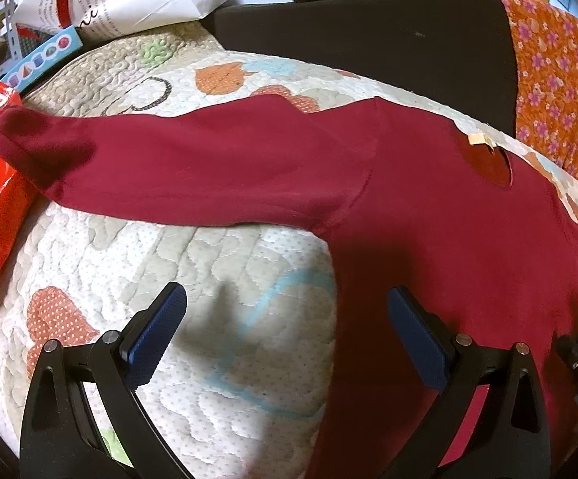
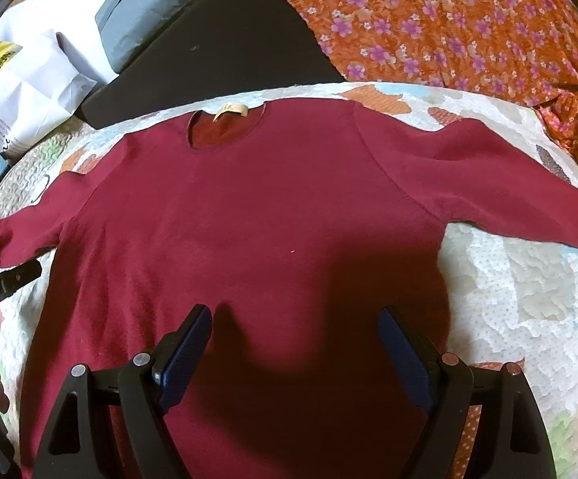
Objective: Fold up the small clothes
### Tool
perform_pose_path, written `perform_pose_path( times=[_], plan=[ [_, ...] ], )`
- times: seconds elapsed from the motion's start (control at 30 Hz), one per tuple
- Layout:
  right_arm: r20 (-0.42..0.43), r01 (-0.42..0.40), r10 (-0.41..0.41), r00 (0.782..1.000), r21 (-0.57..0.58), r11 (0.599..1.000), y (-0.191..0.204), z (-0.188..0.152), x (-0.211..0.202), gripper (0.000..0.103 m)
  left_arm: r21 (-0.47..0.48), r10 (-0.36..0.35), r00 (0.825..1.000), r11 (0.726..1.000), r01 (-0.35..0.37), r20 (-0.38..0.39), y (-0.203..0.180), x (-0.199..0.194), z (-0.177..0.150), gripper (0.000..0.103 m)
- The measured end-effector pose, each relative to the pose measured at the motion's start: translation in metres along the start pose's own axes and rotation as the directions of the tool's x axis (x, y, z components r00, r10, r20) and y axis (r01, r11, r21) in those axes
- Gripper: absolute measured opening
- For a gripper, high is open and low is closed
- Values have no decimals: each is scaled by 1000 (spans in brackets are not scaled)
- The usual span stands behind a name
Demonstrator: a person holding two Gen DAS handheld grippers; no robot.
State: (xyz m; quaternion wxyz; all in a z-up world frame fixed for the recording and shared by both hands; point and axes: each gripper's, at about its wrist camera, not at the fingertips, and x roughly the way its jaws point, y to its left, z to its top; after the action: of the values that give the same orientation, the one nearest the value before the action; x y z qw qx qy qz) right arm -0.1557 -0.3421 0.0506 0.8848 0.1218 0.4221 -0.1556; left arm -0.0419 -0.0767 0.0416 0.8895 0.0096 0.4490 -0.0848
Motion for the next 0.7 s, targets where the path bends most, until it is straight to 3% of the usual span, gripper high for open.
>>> perform_pose_path(
  times=[0.23, 0.37, 0.5, 0.6, 0.7],
  plan=[
    [-6, -3, 3, 1000, -17, 1000, 5, 0, 3, 84, -38, 7, 1000, 999, -8, -8, 16, 2, 6, 101],
    [-14, -4, 4, 1000, -22, 1000, 9, 2, 7, 84, -136, -6, 1000, 991, 3, -27, 42, 4, 15, 101],
    [-13, -24, 24, 1000, -14, 1000, 13, 5, 10, 84, -256, 27, 999, 966, -32, -24, 81, 1, 27, 101],
    [-15, -31, 31, 999, -18, 999, 15, 5, 12, 84, -398, 41, 999, 917, -40, -5, 121, -3, 33, 101],
    [-23, -55, 54, 998, -32, 998, 19, 5, 11, 84, -565, 50, 997, 825, -10, 56, 160, -5, 38, 101]
  ],
)
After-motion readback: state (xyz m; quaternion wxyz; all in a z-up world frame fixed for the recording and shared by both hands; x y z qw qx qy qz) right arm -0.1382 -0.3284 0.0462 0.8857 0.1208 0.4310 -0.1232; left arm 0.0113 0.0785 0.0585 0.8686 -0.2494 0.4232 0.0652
